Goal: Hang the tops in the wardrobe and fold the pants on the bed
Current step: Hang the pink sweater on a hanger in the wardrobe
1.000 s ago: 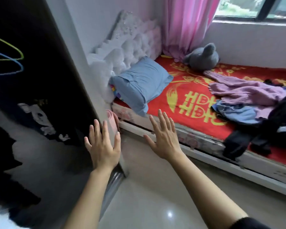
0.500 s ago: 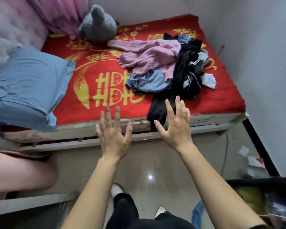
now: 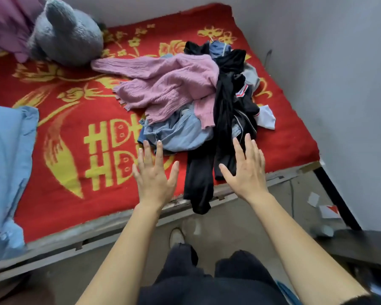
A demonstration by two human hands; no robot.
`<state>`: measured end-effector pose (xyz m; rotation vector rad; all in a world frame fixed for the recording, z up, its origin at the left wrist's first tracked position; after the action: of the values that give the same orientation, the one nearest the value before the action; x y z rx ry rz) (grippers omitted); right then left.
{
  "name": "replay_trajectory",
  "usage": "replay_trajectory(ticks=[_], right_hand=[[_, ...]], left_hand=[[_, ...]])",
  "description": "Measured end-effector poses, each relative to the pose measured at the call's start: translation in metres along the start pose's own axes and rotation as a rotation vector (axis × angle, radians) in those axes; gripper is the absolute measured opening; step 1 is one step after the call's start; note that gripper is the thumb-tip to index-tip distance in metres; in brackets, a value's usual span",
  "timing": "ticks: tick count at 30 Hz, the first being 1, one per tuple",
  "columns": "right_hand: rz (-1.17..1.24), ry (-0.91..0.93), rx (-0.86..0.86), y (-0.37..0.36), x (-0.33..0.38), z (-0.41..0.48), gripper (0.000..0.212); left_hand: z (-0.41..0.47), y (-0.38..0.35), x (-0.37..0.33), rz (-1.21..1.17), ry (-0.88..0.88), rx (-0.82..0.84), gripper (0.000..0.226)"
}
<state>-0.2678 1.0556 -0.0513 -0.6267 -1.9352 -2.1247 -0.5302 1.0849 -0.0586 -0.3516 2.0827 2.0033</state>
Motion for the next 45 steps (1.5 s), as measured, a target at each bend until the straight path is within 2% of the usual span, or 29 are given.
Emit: replay_trajectory(ticks=[8,13,15,20,23,26,28,30,33,37,40,43,45], right_hand=[[0.025,-0.144,0.056,-0.022,-0.072,0.083,0.084],[0.069,-0.194,0.188,-0.056,-0.147,0.133,0.083],[0.102,-0.217,0.262,-0.071,-0.179,0.154,0.083],[0.142,-0.262,0.405,-0.107,-0.251,0.207,0.083],[0.160,-0.268,0.462,-0.132,-0.273,0.246,0.086],[0.202,-0.198,0.408,-0.151,-0.264,0.295,0.091],[0.241,-0.154,0.307,-0.158,-0.250,0.327,0.095],[0.233,-0.107,0.184,-0.168,-0.234,0.350,0.099],[0.196,-0.047,0.108,-0.196,-0.209,0.355,0.104],[0.062,0.048,0.239,-0.251,-0.167,0.347,0.101],[-0.008,0.157,0.087,-0.249,-0.116,0.402,0.093],[-0.142,0.145,-0.072,-0.235,-0.086,0.489,0.094],[-0.249,0.115,0.015,-0.248,-0.084,0.537,0.081]], left_hand=[[0.116,-0.056,-0.073,0.112,-0.115,0.110,0.075],[0.158,-0.118,-0.119,0.185,-0.132,0.164,0.074],[0.171,-0.144,-0.130,0.229,-0.087,0.205,0.075],[0.197,-0.221,-0.137,0.269,0.118,0.424,0.079],[0.217,-0.258,-0.128,0.305,0.199,0.512,0.089],[0.242,-0.288,-0.108,0.359,0.229,0.550,0.114],[0.259,-0.309,-0.090,0.405,0.248,0.573,0.128],[0.268,-0.333,-0.067,0.437,0.282,0.614,0.133],[0.259,-0.370,-0.037,0.419,0.303,0.694,0.115],[0.238,-0.398,-0.005,0.454,0.164,0.737,0.078],[0.240,-0.408,0.011,0.404,0.086,0.800,0.070],[0.247,-0.414,0.016,0.314,0.054,0.845,0.068],[0.249,-0.417,0.018,0.273,0.051,0.860,0.068]])
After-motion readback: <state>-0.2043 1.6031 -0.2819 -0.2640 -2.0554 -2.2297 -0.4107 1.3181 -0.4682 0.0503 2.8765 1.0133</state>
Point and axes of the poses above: each hand's wrist, its own z-axis towards the middle knuckle, its own y-axis out of the back of the hand, x = y × z, the point moved 10 cm from there along z, towards the middle knuckle, and after that the axes turned 7 degrees about z, right-handed, at the moved point
